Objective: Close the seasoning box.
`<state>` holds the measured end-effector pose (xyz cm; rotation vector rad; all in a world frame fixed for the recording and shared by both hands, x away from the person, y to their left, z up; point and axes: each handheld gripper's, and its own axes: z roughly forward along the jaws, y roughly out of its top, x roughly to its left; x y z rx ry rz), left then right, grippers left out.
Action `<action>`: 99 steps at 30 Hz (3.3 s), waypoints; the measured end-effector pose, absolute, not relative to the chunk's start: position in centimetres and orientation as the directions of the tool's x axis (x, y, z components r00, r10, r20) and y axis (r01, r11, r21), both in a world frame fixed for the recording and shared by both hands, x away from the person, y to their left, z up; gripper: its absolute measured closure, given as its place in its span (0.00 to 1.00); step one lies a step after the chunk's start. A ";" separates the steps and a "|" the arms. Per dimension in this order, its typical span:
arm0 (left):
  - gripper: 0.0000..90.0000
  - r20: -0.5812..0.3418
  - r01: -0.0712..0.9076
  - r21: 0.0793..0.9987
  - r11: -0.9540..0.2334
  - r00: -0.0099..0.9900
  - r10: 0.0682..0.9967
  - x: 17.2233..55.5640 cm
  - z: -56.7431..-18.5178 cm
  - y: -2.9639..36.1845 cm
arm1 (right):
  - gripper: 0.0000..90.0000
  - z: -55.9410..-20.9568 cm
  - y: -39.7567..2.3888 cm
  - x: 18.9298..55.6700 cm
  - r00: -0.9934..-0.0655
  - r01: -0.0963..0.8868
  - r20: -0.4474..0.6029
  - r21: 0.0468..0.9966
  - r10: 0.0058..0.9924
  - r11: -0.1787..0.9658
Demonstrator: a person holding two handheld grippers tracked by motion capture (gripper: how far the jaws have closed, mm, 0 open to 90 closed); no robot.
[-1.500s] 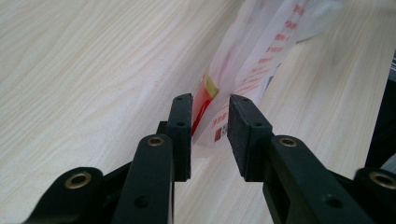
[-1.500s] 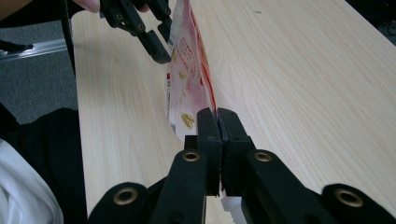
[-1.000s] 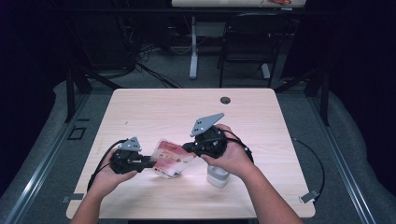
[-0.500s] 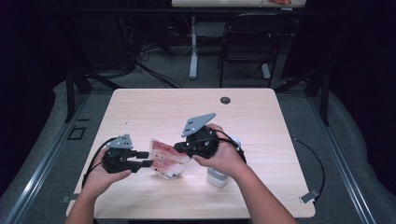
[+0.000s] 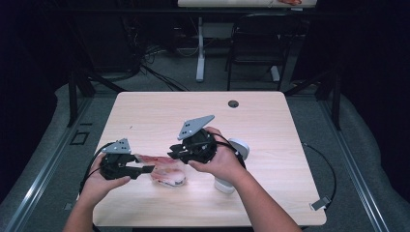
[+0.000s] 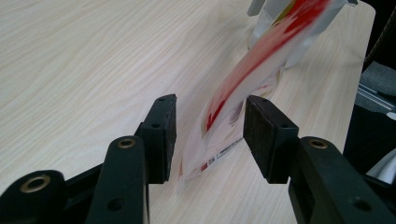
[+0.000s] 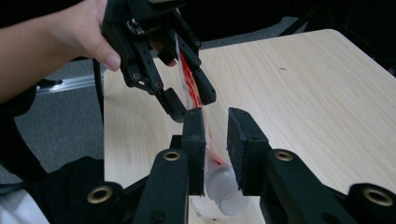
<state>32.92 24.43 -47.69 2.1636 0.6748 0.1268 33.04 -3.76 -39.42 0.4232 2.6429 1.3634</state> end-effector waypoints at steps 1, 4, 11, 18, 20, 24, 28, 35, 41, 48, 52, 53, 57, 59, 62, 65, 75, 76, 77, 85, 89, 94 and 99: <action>0.60 -0.139 0.423 0.756 -0.499 0.850 0.509 32.9 -47.6 24.5 | 0.84 -39.3 -3.9 33.0 -0.951 0.190 0.017 0.817 0.308 0.544; 0.60 -0.140 0.423 0.758 -0.497 0.849 0.509 32.9 -47.5 24.6 | 0.83 -39.1 -4.1 32.9 -0.949 0.201 0.028 0.822 0.314 0.533; 0.60 -0.132 0.431 0.751 -0.500 0.840 0.526 32.8 -47.1 24.9 | 0.70 -38.6 -4.5 32.5 -0.941 0.211 0.035 0.839 0.338 0.501; 0.60 -0.127 0.432 0.745 -0.509 0.840 0.528 32.5 -46.7 25.6 | 0.62 -38.2 -5.3 32.4 -0.926 0.222 0.030 0.850 0.377 0.478; 0.60 -0.126 0.429 0.751 -0.502 0.840 0.528 32.4 -46.6 25.7 | 0.63 -38.1 -5.6 32.3 -0.923 0.228 0.031 0.846 0.383 0.482; 0.60 -0.121 0.427 0.756 -0.496 0.836 0.535 32.4 -46.4 26.1 | 0.62 -38.0 -6.1 31.9 -0.913 0.217 0.002 0.849 0.408 0.482; 0.60 -0.131 0.437 0.761 -0.480 0.828 0.545 32.3 -46.2 26.5 | 0.61 -37.9 -6.8 31.8 -0.901 0.225 0.002 0.858 0.435 0.461; 0.60 -0.133 0.443 0.765 -0.467 0.819 0.559 32.3 -46.0 27.0 | 0.57 -38.4 -8.6 32.0 -0.865 0.250 0.006 0.872 0.501 0.420; 0.60 -0.141 0.452 0.774 -0.443 0.806 0.575 32.3 -46.0 27.6 | 0.55 -38.8 -9.9 32.1 -0.844 0.271 0.012 0.873 0.536 0.406; 0.60 -0.149 0.458 0.779 -0.428 0.799 0.583 32.3 -45.9 28.2 | 0.54 -39.3 -11.5 32.2 -0.821 0.289 0.013 0.872 0.571 0.395; 0.60 -0.147 0.455 0.783 -0.425 0.798 0.584 32.3 -45.8 28.4 | 0.53 -39.3 -12.4 32.4 -0.807 0.306 0.028 0.874 0.590 0.378; 0.60 -0.148 0.458 0.781 -0.424 0.796 0.587 32.3 -45.8 28.4 | 0.53 -39.3 -12.6 32.4 -0.803 0.310 0.029 0.873 0.595 0.376; 0.60 -0.142 0.459 0.784 -0.419 0.789 0.598 32.3 -45.7 28.8 | 0.52 -39.2 -13.6 32.7 -0.787 0.318 0.027 0.874 0.617 0.367; 0.60 -0.142 0.460 0.786 -0.413 0.785 0.603 32.3 -45.6 29.0 | 0.52 -39.3 -14.0 32.8 -0.777 0.320 0.022 0.874 0.629 0.365; 0.60 -0.139 0.458 0.789 -0.410 0.783 0.607 32.2 -45.5 29.3 | 0.54 -39.3 -14.7 32.8 -0.762 0.325 0.016 0.874 0.647 0.361; 0.60 -0.136 0.459 0.793 -0.401 0.774 0.618 32.2 -45.4 29.7 | 0.57 -39.2 -15.2 32.8 -0.752 0.315 0.003 0.880 0.659 0.355; 0.60 -0.133 0.488 0.797 -0.356 0.717 0.684 32.5 -45.6 30.0 | 0.71 -39.8 -16.5 32.8 -0.726 0.340 0.016 0.878 0.687 0.338; 0.60 -0.132 0.492 0.798 -0.350 0.708 0.694 32.5 -45.7 30.0 | 0.74 -39.9 -16.6 32.8 -0.724 0.341 0.018 0.878 0.689 0.335; 0.60 -0.129 0.495 0.798 -0.344 0.699 0.704 32.5 -45.7 30.0 | 0.75 -40.0 -16.7 32.8 -0.721 0.342 0.012 0.876 0.693 0.339; 0.59 -0.105 0.494 0.792 -0.360 0.690 0.716 32.6 -45.8 29.8 | 0.82 -40.6 -17.8 32.9 -0.691 0.340 0.002 0.883 0.723 0.323; 0.59 -0.101 0.495 0.788 -0.366 0.691 0.716 32.6 -45.9 29.7 | 0.84 -40.8 -18.4 33.1 -0.670 0.352 0.018 0.887 0.742 0.297; 0.59 -0.102 0.495 0.787 -0.367 0.692 0.715 32.7 -46.0 29.6 | 0.87 -41.3 -19.0 33.4 -0.650 0.365 0.023 0.886 0.759 0.286; 0.59 -0.105 0.499 0.788 -0.362 0.687 0.719 32.7 -46.2 29.7 | 0.91 -41.9 -19.9 33.8 -0.621 0.386 0.034 0.883 0.783 0.268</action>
